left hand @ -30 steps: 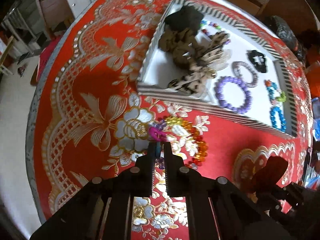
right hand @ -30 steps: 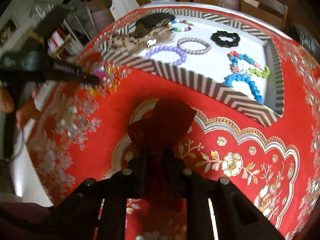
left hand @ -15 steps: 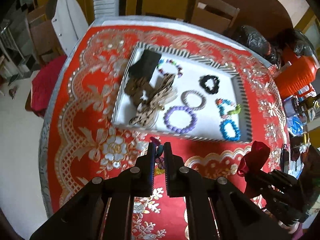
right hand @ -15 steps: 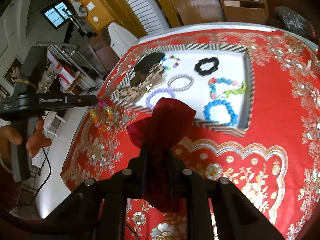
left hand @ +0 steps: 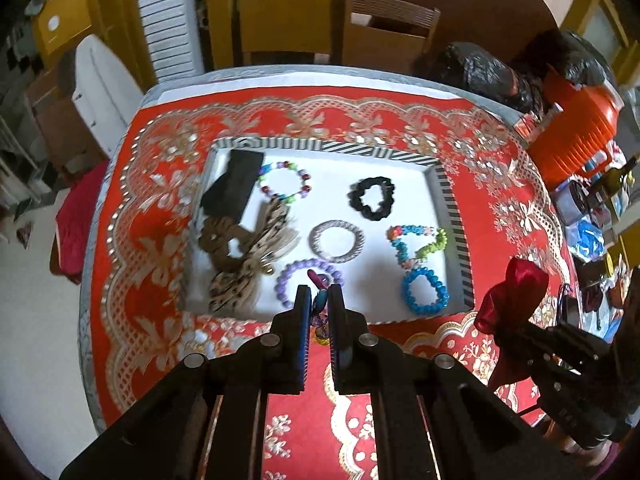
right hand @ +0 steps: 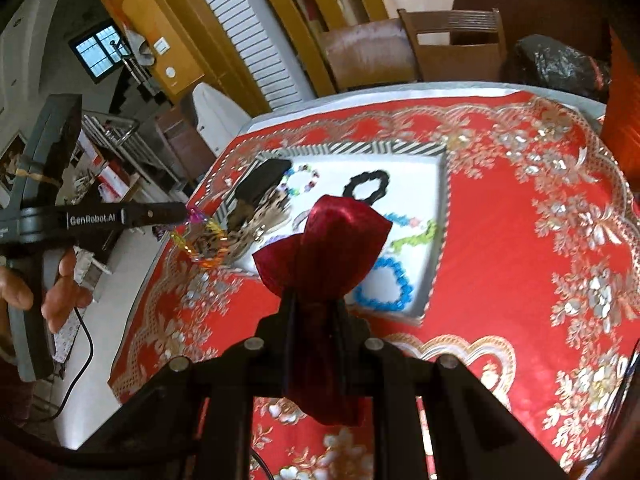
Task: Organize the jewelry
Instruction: 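Carry the amber bracelet and red bow over the white tray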
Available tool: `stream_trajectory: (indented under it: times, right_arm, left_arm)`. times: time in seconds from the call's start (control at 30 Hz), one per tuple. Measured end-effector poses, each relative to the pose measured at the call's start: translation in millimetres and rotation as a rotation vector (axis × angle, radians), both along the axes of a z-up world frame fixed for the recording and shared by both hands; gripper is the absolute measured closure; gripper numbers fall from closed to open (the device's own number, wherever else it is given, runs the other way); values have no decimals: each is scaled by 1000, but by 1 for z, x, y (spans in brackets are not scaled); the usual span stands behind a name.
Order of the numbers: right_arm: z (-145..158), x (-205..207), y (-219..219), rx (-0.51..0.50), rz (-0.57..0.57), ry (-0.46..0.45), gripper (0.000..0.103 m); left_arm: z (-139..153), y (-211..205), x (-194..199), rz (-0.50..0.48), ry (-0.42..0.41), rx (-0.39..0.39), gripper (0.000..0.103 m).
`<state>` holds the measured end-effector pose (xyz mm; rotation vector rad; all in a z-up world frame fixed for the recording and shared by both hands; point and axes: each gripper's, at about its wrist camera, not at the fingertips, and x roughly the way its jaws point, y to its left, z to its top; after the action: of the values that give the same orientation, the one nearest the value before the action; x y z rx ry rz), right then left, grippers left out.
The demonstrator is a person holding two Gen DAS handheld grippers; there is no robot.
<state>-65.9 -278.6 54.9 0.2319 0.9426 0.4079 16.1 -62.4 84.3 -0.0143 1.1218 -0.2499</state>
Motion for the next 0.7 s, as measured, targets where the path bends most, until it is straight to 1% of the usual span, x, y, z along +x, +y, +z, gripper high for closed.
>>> stream_trajectory:
  times: [0.13, 0.5, 0.7]
  right_arm:
    - [0, 12, -7, -29, -14, -1, 87]
    - [-9, 45, -19, -37, -56, 23, 87]
    - [-13, 64, -21, -45, -69, 32, 87]
  left_arm:
    - [-4, -18, 8, -36, 2, 20, 103]
    - [-23, -59, 28, -103, 22, 56, 103]
    - [-35, -76, 39, -125, 46, 50, 103]
